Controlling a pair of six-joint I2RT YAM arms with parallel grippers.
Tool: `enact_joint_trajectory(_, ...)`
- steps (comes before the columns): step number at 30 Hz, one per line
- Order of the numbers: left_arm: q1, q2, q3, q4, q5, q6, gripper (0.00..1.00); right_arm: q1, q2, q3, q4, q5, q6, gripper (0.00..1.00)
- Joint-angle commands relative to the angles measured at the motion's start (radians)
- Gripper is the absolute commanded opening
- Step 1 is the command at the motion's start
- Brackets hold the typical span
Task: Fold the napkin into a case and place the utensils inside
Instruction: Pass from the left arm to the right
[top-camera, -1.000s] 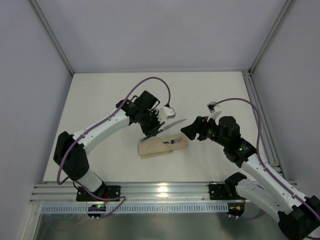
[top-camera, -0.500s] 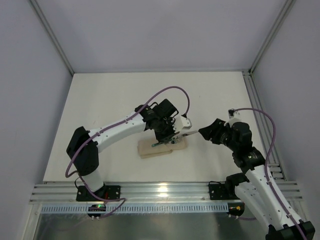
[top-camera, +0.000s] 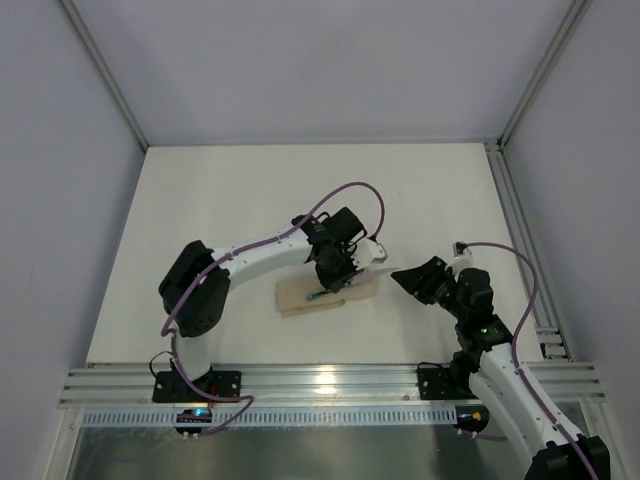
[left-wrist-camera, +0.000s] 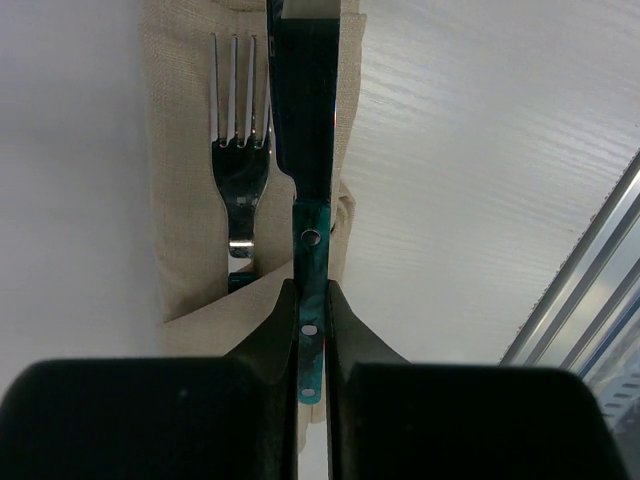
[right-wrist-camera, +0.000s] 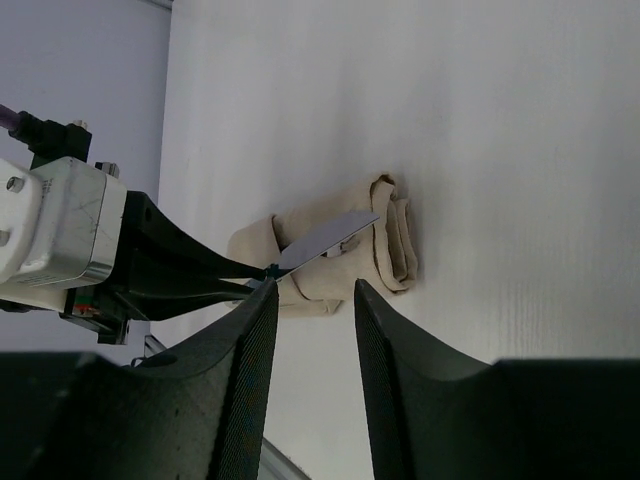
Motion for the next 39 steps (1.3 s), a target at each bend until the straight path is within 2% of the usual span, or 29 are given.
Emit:
enact_joint_trajectory(1, -0.005, -0.005, 0.041, 0.043, -0.021, -0.020, 0.00, -0.004, 0.000, -0.001, 0.067, -0.002, 0.013, 0.40)
enact_joint_trajectory(6, -0.005, -0.033, 0.027, 0.043, -0.007, 0.007, 0.00, -0.002, 0.060, 0.034, 0.051, -0.008, -0.040, 0.41)
enact_joint_trajectory(13, -0.014, -0.024, 0.025, 0.031, 0.018, 0.012, 0.00, -0.004, 0.192, -0.016, 0.289, -0.042, 0.042, 0.41)
enact_joint_trajectory(22, -0.017, -0.010, 0.045, 0.033, 0.027, 0.012, 0.00, -0.004, 0.243, -0.012, 0.324, -0.042, 0.043, 0.29)
enact_joint_trajectory(36, -0.019, -0.031, 0.042, 0.036, 0.073, 0.001, 0.00, -0.002, 0.344, -0.019, 0.415, -0.019, 0.066, 0.30)
enact_joint_trajectory(39, -0.020, -0.027, 0.042, 0.031, 0.068, 0.010, 0.00, -0.002, 0.356, -0.018, 0.444, -0.017, 0.071, 0.26)
